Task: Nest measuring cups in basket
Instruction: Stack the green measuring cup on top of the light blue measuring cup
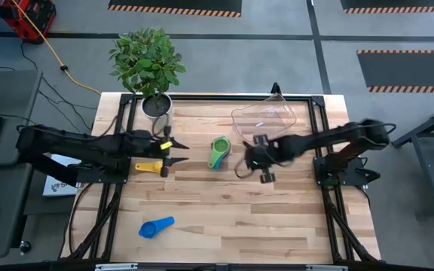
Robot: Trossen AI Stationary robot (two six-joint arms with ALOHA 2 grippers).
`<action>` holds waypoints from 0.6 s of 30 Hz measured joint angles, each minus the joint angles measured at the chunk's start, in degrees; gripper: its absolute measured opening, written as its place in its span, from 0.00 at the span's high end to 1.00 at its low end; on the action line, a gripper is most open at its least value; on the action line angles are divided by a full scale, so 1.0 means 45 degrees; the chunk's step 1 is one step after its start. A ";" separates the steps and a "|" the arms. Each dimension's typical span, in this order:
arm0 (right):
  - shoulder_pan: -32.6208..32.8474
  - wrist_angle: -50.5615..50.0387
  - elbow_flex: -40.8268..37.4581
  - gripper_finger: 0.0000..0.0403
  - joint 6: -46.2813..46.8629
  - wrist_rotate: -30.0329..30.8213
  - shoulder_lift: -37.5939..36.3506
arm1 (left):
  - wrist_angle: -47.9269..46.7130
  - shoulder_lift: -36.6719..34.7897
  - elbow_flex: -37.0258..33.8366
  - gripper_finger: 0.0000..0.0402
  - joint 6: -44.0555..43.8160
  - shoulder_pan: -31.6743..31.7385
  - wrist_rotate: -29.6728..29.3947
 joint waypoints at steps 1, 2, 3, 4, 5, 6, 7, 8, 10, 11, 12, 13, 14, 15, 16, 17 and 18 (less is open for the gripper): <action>0.0227 0.0673 -0.0807 0.96 0.0547 0.0158 -0.0375 | 0.0016 0.0440 -0.0001 0.62 0.0071 -0.0002 -0.0355; 0.0486 0.1477 -0.1572 0.95 0.1027 0.0407 -0.0731 | 0.0189 0.0934 -0.0008 0.65 0.0276 0.0003 -0.0680; 0.0731 0.2315 -0.2269 0.97 0.1382 0.0641 -0.1058 | 0.0474 0.1466 -0.0003 0.69 0.0596 0.0006 -0.0888; 0.0938 0.3209 -0.2877 0.98 0.1677 0.0920 -0.1307 | 0.0646 0.1978 -0.0003 0.74 0.0924 0.0015 -0.1006; 0.1141 0.4134 -0.3368 0.99 0.1886 0.1230 -0.1514 | 0.0819 0.2524 0.0047 0.79 0.1228 0.0048 -0.1029; 0.1321 0.5017 -0.3803 0.99 0.2054 0.1580 -0.1719 | 0.0825 0.3080 0.0227 0.86 0.1484 0.0083 -0.1048; 0.1458 0.5825 -0.4162 0.99 0.2185 0.1970 -0.1871 | 0.0838 0.3639 0.0473 0.92 0.1627 0.0135 -0.1048; 0.1562 0.6694 -0.4468 0.99 0.2300 0.2348 -0.1950 | 0.0849 0.4193 0.0779 0.96 0.1665 0.0177 -0.1052; 0.1659 0.8377 -0.5004 1.00 0.2369 0.2766 -0.1974 | 0.0692 0.5240 0.1375 0.97 0.1576 0.0292 -0.1057; 0.1675 0.9105 -0.5216 1.00 0.2350 0.2795 -0.1968 | 0.0702 0.5854 0.1686 0.97 0.1565 0.0295 -0.1057; 0.1675 0.9760 -0.5352 1.00 0.2315 0.2792 -0.1885 | 0.0597 0.6342 0.1925 0.98 0.1566 0.0295 -0.1057; 0.1675 1.0334 -0.5444 1.00 0.2310 0.2751 -0.1778 | 0.0382 0.6810 0.2195 0.99 0.1573 0.0292 -0.1053; 0.1675 1.0596 -0.5512 1.00 0.2307 0.2742 -0.1701 | 0.0217 0.7278 0.2503 0.99 0.1571 0.0285 -0.1047; 0.1675 1.0706 -0.5548 1.00 0.2306 0.2745 -0.1608 | 0.0016 0.7705 0.2773 1.00 0.1558 0.0280 -0.1057; 0.1675 1.0863 -0.5548 1.00 0.2306 0.2759 -0.1471 | -0.0231 0.8062 0.2994 0.99 0.1504 0.0280 -0.1107; 0.1675 1.0907 -0.5548 1.00 0.2296 0.2793 -0.1381 | -0.0523 0.8362 0.3169 1.00 0.1473 0.0280 -0.1198; 0.1675 1.0873 -0.5548 1.00 0.2296 0.2910 -0.1339 | -0.0722 0.8697 0.3344 1.00 0.1479 0.0280 -0.1360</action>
